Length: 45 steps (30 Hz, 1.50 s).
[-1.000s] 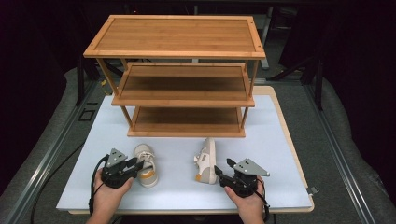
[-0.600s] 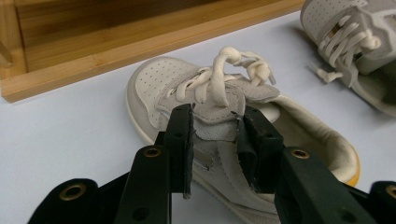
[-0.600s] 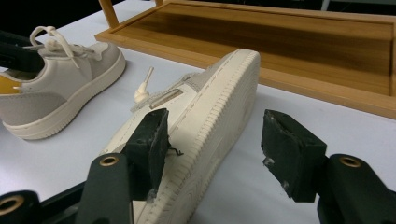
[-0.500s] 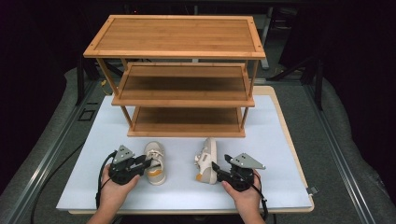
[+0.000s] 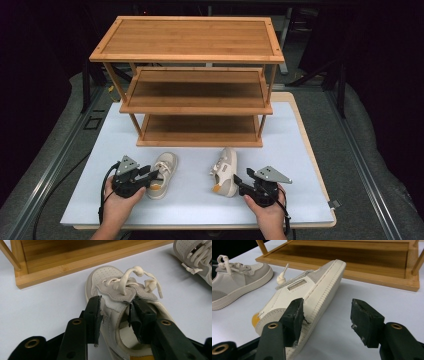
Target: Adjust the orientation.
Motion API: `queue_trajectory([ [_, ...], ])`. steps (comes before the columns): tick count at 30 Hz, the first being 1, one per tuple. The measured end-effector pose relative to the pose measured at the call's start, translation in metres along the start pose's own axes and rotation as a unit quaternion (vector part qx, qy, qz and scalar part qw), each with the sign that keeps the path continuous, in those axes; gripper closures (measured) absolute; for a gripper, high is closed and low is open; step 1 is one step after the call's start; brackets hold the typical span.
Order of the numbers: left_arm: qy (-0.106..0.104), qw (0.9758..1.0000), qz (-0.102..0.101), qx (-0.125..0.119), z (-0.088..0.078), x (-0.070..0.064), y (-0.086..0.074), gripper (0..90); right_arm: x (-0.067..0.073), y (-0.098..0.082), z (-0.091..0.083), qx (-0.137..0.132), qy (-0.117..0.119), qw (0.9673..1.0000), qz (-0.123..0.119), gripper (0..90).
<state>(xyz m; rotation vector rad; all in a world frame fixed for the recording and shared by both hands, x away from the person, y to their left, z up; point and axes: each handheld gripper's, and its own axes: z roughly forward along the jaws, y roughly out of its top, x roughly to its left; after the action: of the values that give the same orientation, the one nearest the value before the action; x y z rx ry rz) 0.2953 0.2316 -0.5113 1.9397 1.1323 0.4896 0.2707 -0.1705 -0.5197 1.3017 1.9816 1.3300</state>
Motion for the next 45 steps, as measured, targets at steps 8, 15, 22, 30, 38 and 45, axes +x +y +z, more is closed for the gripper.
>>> queue_trajectory([
  [8,-0.003,0.9999,-0.014,0.001,0.002,0.001,-0.002,60.5,-0.014,-0.006,-0.008,0.018,-0.031,0.999,0.026,47.3],
  [15,-0.013,0.9996,-0.024,0.0,0.002,0.004,-0.003,60.2,-0.031,-0.006,-0.019,0.007,-0.043,0.9964,0.073,48.4],
  [22,-0.019,0.9991,-0.039,-0.002,0.003,0.006,-0.005,59.3,-0.021,-0.002,-0.02,-0.011,-0.026,0.9979,0.058,47.4],
  [30,-0.026,0.9972,-0.07,0.002,0.009,0.008,-0.006,56.9,-0.011,-0.001,0.008,0.017,-0.022,0.9976,0.063,45.2],
  [38,-0.046,0.9962,-0.074,0.01,0.017,-0.003,0.001,59.2,-0.023,-0.004,0.01,0.029,0.002,0.9917,0.125,56.0],
  [45,-0.052,0.9956,-0.076,0.018,0.024,-0.017,0.008,59.3,-0.013,-0.001,0.013,0.037,0.015,0.9941,0.101,62.7],
])
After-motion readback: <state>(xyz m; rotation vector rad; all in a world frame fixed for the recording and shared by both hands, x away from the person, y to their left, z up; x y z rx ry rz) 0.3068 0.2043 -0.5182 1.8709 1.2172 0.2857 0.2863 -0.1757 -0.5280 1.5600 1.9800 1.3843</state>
